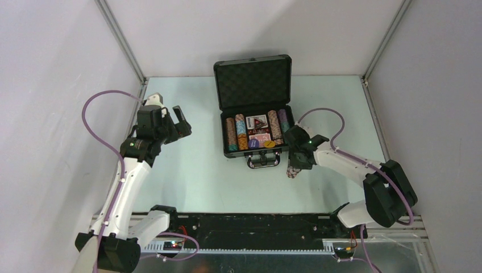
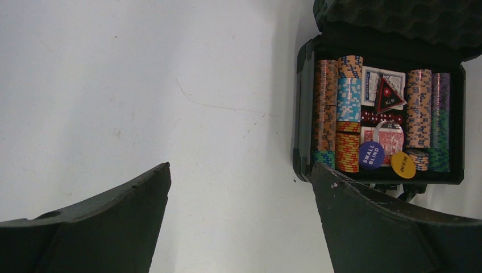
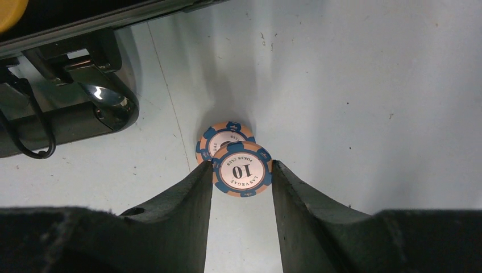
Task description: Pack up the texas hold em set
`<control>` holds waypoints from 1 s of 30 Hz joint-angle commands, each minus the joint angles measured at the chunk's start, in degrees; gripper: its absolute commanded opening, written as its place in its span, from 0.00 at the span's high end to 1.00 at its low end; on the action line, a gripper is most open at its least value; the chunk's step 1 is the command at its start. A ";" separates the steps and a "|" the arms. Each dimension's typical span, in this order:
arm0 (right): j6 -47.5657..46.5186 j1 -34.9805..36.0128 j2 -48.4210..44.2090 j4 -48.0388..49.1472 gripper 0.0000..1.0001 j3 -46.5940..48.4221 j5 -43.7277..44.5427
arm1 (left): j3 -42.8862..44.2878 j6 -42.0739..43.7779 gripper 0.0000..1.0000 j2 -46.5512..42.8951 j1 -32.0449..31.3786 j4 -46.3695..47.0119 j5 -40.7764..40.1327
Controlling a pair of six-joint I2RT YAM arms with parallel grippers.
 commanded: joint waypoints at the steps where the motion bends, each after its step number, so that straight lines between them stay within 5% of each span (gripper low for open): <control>1: -1.28 -0.25 1.29 1.45 0.55 -0.10 -0.49 | -0.37 0.74 0.02 -0.50 0.53 1.53 0.67; 30: -1.13 -3.48 0.91 2.39 0.40 -0.06 -0.63 | -0.37 0.76 0.02 -0.59 0.59 1.58 0.76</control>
